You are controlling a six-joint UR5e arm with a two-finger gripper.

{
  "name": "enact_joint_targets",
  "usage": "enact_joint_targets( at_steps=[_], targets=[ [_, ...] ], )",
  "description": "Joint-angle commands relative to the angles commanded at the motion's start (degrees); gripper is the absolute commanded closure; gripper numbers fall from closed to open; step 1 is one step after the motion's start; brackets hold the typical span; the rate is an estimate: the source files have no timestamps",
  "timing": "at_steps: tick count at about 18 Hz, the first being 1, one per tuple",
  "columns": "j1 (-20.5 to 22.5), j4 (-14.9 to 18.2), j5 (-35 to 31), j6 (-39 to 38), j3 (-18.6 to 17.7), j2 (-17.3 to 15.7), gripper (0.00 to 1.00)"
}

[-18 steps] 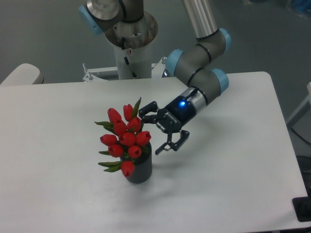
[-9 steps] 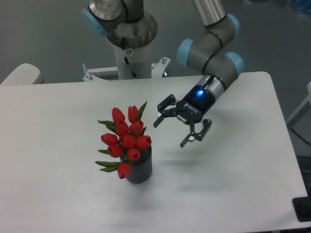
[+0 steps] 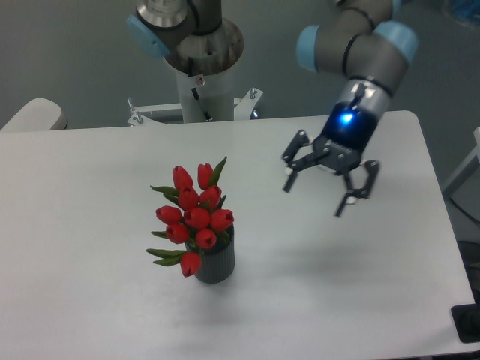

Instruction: Insert the flowers into the vase

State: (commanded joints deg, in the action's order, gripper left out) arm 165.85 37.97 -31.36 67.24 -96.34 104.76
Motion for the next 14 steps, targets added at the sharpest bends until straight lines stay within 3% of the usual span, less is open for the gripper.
enact_joint_targets(
  at_steps=[6, 14],
  targets=[
    [-0.4, 1.2, -11.1, 0.4, 4.8, 0.4, 0.00],
    [-3.5, 7.0, -23.1, 3.8, 13.9, 4.3, 0.00]
  ],
)
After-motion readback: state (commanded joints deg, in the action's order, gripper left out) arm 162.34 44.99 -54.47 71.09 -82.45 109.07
